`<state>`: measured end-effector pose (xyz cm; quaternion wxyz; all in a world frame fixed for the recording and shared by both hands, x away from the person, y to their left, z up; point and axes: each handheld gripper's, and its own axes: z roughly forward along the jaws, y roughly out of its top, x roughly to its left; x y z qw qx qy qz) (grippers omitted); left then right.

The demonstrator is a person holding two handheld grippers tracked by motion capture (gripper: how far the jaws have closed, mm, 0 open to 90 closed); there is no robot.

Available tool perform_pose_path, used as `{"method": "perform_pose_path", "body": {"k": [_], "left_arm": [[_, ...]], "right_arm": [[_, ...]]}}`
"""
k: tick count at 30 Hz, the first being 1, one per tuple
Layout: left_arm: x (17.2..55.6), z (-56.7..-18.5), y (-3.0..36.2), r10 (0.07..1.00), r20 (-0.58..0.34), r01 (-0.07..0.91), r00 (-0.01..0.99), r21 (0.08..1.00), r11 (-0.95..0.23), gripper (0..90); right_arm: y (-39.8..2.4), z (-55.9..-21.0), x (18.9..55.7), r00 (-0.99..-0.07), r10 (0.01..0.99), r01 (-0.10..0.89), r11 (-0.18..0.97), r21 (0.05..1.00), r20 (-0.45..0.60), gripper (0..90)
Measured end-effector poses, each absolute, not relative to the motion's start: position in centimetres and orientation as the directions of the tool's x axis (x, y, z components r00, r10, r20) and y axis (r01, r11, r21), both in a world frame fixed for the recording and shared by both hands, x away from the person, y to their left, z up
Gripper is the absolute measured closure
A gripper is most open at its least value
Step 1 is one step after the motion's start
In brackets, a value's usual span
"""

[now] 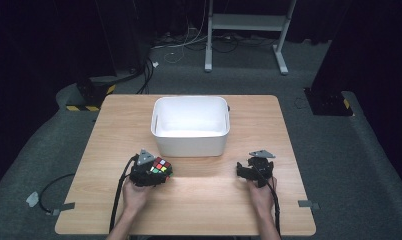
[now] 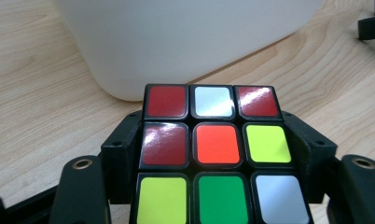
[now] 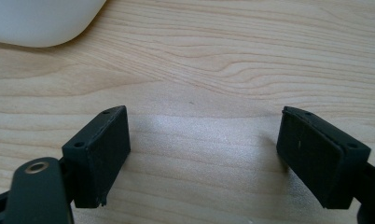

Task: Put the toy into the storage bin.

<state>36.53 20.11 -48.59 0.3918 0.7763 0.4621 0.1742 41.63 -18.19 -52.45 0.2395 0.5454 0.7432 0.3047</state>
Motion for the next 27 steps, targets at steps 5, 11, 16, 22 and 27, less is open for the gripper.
{"method": "perform_pose_path", "body": {"k": [5,11,16,22,27], "left_arm": [[36.4,-48.0,20.1,0.852,-0.086,0.582,0.517,0.765,-0.275,33.0],[36.4,-47.1,20.1,0.84,-0.083,0.571,0.537,0.768,-0.289,33.0],[36.3,-46.3,20.2,0.832,-0.095,0.572,0.547,0.768,-0.288,33.0],[36.3,-45.5,20.2,0.819,-0.11,0.572,0.564,0.767,-0.291,33.0],[36.3,-45.0,20.0,0.811,-0.116,0.571,0.573,0.766,-0.294,33.0]], "right_arm": [[-18.2,-52.4,41.6,-0.29,0.957,0.665,0.219,0.714,-0.024,17.0],[-18.2,-52.4,41.6,-0.29,0.957,0.665,0.219,0.714,-0.024,16.9],[-18.2,-52.4,41.6,-0.29,0.957,0.665,0.219,0.714,-0.024,17.0],[-18.2,-52.4,41.6,-0.29,0.957,0.665,0.219,0.714,-0.023,16.9],[-18.2,-52.4,41.6,-0.29,0.957,0.665,0.219,0.714,-0.023,16.9]]}}
